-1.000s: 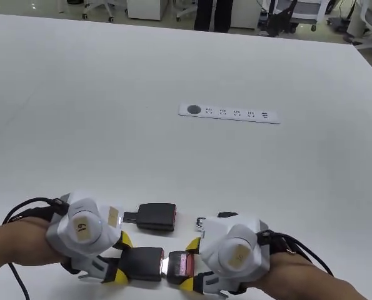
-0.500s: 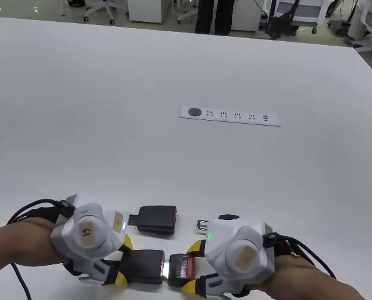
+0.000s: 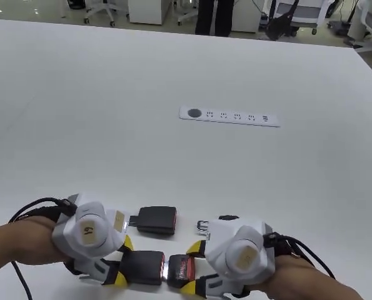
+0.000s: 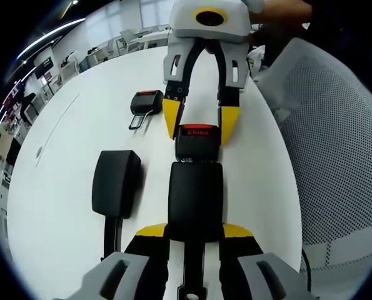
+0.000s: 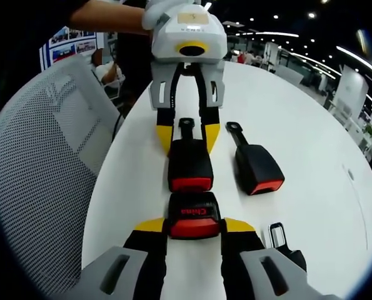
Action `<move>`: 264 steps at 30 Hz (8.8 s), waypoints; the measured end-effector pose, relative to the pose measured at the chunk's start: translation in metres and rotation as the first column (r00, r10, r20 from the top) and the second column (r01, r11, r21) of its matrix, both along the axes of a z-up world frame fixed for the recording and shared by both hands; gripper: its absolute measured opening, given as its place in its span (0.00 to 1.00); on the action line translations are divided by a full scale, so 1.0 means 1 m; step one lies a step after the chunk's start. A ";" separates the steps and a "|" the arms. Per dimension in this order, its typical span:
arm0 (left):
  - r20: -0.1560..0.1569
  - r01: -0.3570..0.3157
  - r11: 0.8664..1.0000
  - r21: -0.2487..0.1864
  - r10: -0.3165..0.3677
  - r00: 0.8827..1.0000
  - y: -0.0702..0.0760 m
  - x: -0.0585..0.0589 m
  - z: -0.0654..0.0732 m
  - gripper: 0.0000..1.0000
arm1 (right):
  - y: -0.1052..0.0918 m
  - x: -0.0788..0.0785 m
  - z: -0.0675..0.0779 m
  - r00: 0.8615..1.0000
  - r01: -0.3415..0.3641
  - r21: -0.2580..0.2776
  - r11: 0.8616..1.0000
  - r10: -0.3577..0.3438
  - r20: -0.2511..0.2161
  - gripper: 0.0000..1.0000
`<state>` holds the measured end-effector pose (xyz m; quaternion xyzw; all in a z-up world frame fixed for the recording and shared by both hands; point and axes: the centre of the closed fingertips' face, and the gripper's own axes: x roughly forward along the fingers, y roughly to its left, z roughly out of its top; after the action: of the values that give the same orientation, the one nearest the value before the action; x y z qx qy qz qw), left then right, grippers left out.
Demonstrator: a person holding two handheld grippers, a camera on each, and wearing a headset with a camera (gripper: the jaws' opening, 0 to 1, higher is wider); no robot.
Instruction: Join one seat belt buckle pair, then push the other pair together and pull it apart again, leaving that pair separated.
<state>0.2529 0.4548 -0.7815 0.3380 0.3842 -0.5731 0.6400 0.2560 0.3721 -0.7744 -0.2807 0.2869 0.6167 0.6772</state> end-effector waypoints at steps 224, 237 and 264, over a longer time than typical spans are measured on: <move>-0.001 0.024 1.000 0.020 -0.024 1.000 -0.019 0.088 0.003 0.32 | -0.010 0.091 -0.003 0.999 0.012 -0.130 0.991 -0.005 0.049 0.28; 0.004 0.067 0.997 0.031 -0.067 0.998 -0.020 0.089 0.004 0.31 | -0.006 0.091 -0.005 0.997 -0.033 -0.180 0.983 0.045 0.064 0.28; -0.007 0.071 0.993 0.090 -0.071 0.997 -0.020 0.088 0.001 0.32 | -0.004 0.089 -0.003 0.998 -0.011 -0.186 0.982 0.023 0.063 0.29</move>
<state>0.3411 0.4353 -0.7804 0.3789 0.3984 -0.5783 0.6028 0.3445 0.3677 -0.7773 -0.3651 0.3185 0.5835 0.6517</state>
